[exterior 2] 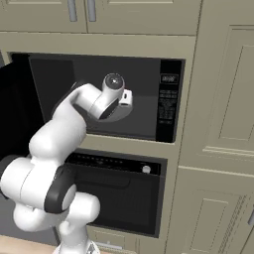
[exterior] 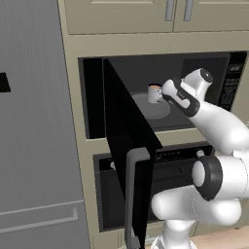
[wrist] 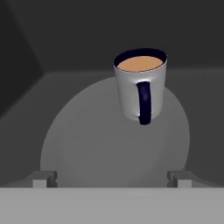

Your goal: Pick the cup of tea, navigate to the dining table, and place it on the saucer.

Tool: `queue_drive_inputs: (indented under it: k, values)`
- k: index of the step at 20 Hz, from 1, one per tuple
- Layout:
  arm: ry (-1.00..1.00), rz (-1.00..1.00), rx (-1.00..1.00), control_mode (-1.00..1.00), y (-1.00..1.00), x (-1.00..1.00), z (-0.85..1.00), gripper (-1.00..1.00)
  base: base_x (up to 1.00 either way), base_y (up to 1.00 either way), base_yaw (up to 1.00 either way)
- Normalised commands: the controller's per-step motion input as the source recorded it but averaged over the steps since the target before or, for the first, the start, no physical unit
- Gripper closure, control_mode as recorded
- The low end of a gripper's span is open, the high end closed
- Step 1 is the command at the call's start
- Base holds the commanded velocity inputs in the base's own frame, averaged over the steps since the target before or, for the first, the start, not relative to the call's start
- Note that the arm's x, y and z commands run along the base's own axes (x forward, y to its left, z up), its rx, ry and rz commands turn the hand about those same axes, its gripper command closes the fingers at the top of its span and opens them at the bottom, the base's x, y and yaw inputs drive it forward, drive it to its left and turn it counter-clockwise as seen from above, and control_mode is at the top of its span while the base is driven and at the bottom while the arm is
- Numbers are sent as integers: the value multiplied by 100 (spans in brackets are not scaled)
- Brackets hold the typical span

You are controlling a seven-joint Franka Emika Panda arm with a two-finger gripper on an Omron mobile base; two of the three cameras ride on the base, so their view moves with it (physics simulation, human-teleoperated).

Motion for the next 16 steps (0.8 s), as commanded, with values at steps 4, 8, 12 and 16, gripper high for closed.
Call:
queue_drive_inputs:
  k: [4,8,12,16]
  values:
    - [0,0,0,-100,0,39,0,-100,0,0,0]
    - [0,0,0,-100,0,36,-10,-100,0,0,0]
    - [1,0,0,-100,-8,41,-9,-100,0,0,0]
    - [3,0,0,-100,-1,50,-11,-100,0,0,0]
